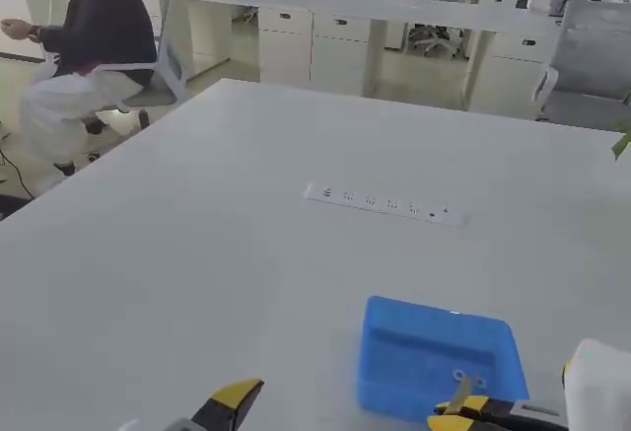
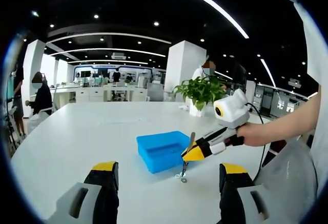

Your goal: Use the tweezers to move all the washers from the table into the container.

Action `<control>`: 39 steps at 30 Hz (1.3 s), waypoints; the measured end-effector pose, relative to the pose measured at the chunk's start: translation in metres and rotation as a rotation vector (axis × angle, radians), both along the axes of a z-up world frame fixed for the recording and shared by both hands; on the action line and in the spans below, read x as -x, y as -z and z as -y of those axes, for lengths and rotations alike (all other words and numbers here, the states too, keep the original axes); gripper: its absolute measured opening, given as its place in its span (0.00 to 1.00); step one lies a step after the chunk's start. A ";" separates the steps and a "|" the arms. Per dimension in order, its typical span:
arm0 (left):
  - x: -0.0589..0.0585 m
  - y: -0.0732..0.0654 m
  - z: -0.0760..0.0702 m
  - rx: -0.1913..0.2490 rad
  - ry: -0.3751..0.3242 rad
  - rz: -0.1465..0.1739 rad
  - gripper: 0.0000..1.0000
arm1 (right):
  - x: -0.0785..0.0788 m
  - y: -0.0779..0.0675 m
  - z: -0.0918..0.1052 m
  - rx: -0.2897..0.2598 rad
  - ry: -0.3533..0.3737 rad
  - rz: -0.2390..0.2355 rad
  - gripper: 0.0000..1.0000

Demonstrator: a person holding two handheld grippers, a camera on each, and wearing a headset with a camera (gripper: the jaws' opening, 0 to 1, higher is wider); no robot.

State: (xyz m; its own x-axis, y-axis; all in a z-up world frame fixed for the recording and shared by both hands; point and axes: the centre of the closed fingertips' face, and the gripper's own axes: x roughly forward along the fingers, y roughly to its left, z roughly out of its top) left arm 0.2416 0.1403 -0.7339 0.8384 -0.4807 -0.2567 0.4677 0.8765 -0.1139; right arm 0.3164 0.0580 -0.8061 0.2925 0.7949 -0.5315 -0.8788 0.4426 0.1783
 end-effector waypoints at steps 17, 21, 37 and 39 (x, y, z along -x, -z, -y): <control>0.001 0.004 0.002 -0.003 0.012 -0.023 0.81 | 0.016 0.003 0.002 0.129 -0.104 0.025 0.04; 0.001 0.004 0.002 -0.008 0.011 -0.022 0.81 | 0.015 0.005 -0.006 0.178 -0.143 0.044 0.04; 0.000 0.004 0.000 -0.011 0.002 -0.018 0.80 | 0.012 0.006 -0.033 0.183 -0.136 0.061 0.03; 0.000 0.004 0.000 -0.009 0.004 -0.016 0.80 | 0.011 0.006 -0.033 0.174 -0.123 0.056 0.03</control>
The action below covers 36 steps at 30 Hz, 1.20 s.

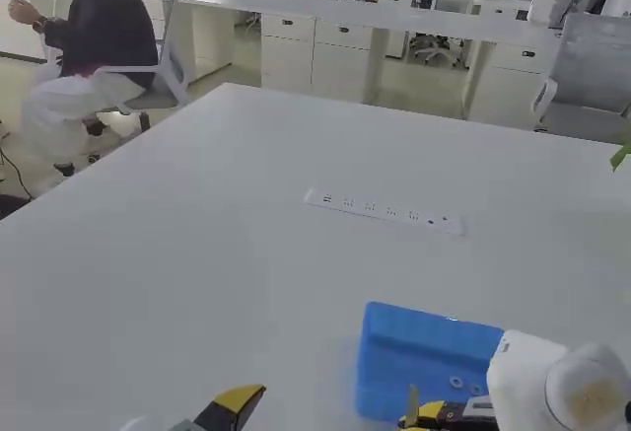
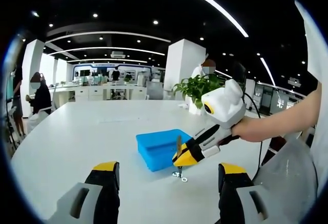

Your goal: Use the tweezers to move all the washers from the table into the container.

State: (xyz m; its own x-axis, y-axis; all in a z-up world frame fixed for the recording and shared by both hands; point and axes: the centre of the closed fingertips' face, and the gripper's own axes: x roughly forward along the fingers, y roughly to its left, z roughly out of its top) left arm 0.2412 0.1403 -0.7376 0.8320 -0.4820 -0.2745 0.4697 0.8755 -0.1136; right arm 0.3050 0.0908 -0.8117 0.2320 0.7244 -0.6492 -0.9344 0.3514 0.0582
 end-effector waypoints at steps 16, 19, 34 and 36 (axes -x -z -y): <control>0.000 0.001 0.000 0.004 -0.001 -0.001 0.80 | -0.039 -0.083 0.042 -0.273 0.224 -0.071 0.03; 0.000 0.000 0.000 0.007 -0.001 -0.001 0.80 | -0.051 -0.091 0.042 -0.305 0.248 -0.068 0.03; 0.000 0.001 -0.001 0.004 -0.003 -0.002 0.80 | -0.103 -0.059 0.036 -0.279 0.360 -0.123 0.03; 0.000 0.001 -0.001 0.003 -0.002 -0.004 0.80 | -0.107 -0.052 0.036 -0.264 0.363 -0.130 0.03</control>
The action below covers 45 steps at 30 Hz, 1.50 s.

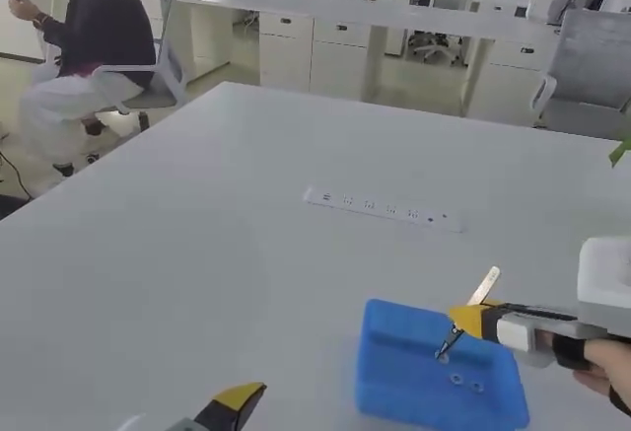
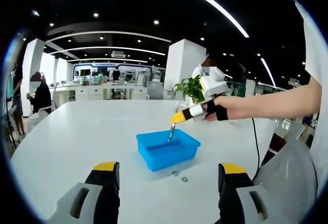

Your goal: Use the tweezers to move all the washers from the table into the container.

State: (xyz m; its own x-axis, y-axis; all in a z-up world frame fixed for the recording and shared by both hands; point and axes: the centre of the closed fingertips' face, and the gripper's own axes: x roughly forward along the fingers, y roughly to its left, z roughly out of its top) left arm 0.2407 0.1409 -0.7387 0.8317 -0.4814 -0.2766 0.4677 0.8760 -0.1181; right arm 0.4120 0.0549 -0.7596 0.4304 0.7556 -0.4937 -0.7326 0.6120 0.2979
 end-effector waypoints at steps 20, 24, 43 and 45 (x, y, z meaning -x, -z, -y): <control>0.000 0.000 -0.001 -0.002 -0.001 -0.004 0.80 | -0.012 0.045 0.000 0.183 -0.087 0.057 0.03; 0.000 0.001 0.000 -0.002 0.000 -0.005 0.80 | -0.004 0.042 -0.002 0.188 -0.107 0.089 0.03; 0.000 0.001 0.000 -0.004 -0.002 -0.005 0.80 | 0.020 0.005 -0.004 0.050 -0.101 0.139 0.04; 0.000 0.001 0.000 -0.004 -0.001 -0.005 0.80 | 0.026 -0.004 -0.005 0.027 -0.101 0.147 0.04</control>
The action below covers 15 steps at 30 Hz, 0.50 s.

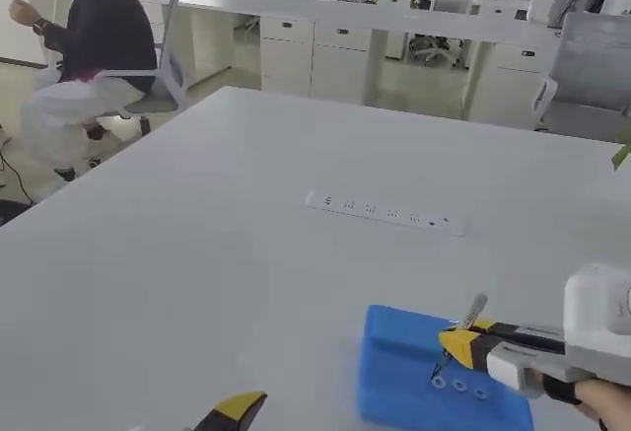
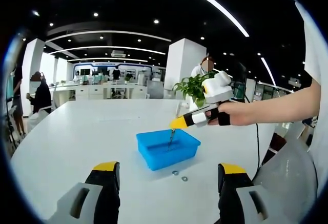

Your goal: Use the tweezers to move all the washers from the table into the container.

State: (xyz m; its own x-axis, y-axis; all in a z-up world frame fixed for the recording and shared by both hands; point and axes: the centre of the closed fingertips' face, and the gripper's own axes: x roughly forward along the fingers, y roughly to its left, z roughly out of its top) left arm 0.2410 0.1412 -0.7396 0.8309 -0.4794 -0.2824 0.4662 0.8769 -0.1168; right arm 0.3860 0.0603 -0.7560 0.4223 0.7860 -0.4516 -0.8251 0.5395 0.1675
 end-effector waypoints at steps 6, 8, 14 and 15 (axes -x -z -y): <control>0.001 0.001 0.002 -0.004 0.010 -0.004 0.80 | 0.019 -0.016 -0.003 -0.054 -0.010 -0.004 0.04; 0.001 0.001 0.002 -0.003 0.010 -0.004 0.80 | 0.029 -0.013 -0.005 -0.062 -0.019 -0.026 0.04; 0.001 0.002 0.002 -0.006 0.011 -0.005 0.80 | 0.056 0.005 -0.008 -0.069 -0.039 -0.098 0.04; 0.001 0.001 0.002 -0.005 0.011 -0.005 0.80 | 0.059 0.007 -0.009 -0.068 -0.039 -0.106 0.04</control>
